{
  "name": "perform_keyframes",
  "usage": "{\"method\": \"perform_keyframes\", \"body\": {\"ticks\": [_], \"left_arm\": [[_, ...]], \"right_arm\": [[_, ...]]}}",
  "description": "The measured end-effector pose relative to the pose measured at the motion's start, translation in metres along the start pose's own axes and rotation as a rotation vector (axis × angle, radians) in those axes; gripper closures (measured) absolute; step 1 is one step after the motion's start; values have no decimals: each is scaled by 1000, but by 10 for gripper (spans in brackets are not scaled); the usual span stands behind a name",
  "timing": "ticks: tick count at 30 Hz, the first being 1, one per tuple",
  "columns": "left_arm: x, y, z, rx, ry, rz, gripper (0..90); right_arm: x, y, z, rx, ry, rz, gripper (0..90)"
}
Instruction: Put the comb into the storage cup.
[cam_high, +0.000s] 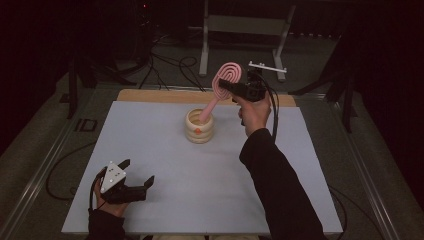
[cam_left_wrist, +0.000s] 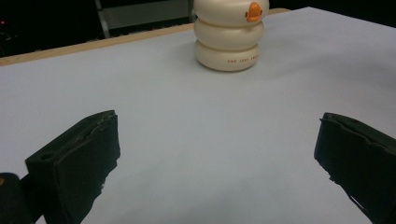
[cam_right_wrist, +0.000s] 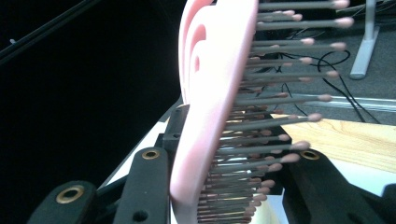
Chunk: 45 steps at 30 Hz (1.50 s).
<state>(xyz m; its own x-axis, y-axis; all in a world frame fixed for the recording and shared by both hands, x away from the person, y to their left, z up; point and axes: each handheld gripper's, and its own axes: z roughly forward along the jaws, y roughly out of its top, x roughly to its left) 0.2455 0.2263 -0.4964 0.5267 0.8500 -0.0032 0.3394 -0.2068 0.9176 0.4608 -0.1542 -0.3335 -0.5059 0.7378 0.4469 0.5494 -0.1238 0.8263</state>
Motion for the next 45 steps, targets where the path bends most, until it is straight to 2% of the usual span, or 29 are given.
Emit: {"method": "perform_keyframes", "body": {"ticks": [26,45], "left_arm": [[0,0,-1,-4,6,1,13],[1,0,-1,-5,12,2,13]], "right_arm": [[-5,-4,9,-12,-63,-9,637],[-8,-6,13,-17,-80,-9,636]]}}
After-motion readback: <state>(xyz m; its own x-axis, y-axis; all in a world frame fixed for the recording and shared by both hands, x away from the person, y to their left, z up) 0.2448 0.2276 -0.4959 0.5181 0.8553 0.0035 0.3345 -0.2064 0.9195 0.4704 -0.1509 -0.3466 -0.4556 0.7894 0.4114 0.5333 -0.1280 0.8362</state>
